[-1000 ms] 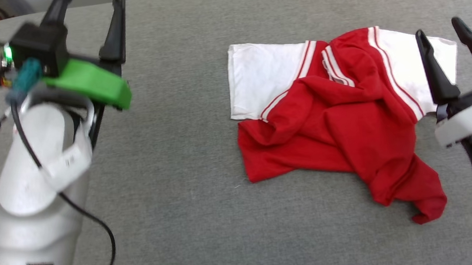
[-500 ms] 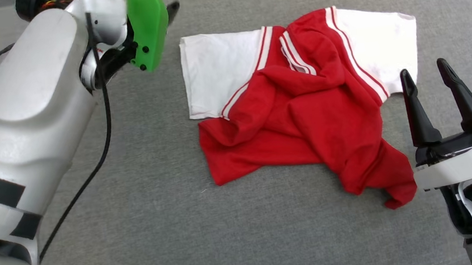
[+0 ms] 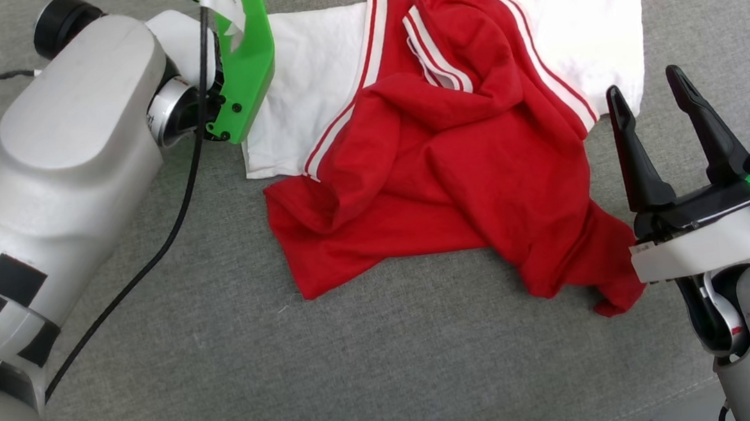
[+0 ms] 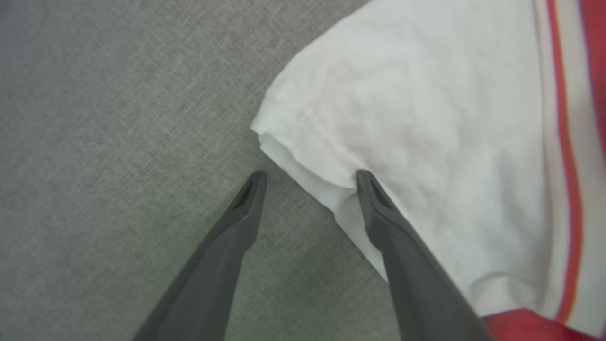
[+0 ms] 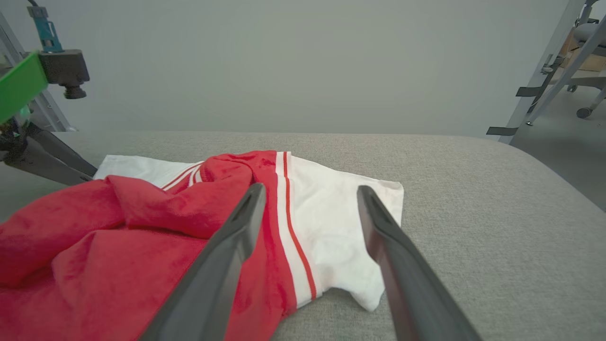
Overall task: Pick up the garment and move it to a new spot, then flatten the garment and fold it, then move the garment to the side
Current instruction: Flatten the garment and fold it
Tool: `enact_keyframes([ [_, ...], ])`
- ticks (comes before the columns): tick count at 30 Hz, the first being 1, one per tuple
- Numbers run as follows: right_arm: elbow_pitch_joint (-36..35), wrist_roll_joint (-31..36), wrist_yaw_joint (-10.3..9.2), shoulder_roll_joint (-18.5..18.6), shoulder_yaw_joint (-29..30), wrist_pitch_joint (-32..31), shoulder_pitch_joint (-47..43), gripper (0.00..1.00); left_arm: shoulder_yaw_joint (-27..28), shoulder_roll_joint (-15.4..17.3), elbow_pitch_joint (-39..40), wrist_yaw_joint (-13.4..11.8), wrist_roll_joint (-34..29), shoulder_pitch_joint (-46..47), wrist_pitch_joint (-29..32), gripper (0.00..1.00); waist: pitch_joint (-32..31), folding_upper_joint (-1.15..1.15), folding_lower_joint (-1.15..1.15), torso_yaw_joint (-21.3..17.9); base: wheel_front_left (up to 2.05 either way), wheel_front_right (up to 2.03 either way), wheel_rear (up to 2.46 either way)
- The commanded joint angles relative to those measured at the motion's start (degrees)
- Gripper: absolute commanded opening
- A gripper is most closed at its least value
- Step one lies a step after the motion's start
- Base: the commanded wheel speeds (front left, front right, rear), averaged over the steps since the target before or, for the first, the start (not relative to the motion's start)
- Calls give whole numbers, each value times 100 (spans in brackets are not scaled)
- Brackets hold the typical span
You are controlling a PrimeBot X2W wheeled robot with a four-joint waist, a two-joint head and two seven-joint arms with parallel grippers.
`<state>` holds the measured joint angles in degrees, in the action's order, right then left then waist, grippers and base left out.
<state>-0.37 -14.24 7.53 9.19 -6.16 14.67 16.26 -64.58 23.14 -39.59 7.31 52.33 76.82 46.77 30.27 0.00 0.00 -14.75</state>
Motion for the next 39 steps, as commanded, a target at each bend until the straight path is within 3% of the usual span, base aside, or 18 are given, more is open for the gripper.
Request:
enact_keyframes([
  [1, 17, 57, -4, -20, -7, 32, 110, 100, -299, -35, -58, 17, 60, -286, 110, 100, 53, 0, 0, -27, 0, 0, 0],
  [3, 32, 59, -4, -14, 2, 32, 136, 100, -431, 5, -34, 17, 188, -323, 52, 100, 64, 0, 0, -13, 0, 0, 0],
  [4, 41, 60, -4, -6, 12, 32, 152, 100, -483, 18, -7, 17, 265, -336, 0, 40, 63, 0, 0, 1, 0, 0, 0],
  [5, 46, 65, -4, -2, 20, 32, 162, 100, -516, 29, 25, 17, 326, -340, -58, 0, 54, 0, 0, 15, 0, 0, 0],
  [14, 75, 215, -4, 76, 282, 32, -64, 100, -649, 368, 648, 17, 675, -143, -1446, 0, -434, 0, 0, 453, 0, 0, 0],
  [20, 120, 264, -4, 133, 493, 32, -377, 100, -670, 1055, 1101, 17, 912, -245, -1967, 0, -817, 0, 0, 839, 0, 0, 0],
  [29, 158, 319, -4, 196, 559, 32, -566, 100, -663, 2050, 1080, -47, 1226, -823, -2114, 0, -947, 0, 0, 1049, 0, 0, 0],
  [34, 201, 330, -4, 230, 551, 32, -602, 100, -659, 2286, 813, -226, 1397, -1305, -2252, 0, -896, 0, 0, 1006, 0, 0, 0],
  [39, 239, 317, -4, 270, 558, 33, -604, 100, -613, 2218, 497, -326, 1588, -1708, -2525, 0, -859, 0, 0, 950, 0, 0, 0],
])
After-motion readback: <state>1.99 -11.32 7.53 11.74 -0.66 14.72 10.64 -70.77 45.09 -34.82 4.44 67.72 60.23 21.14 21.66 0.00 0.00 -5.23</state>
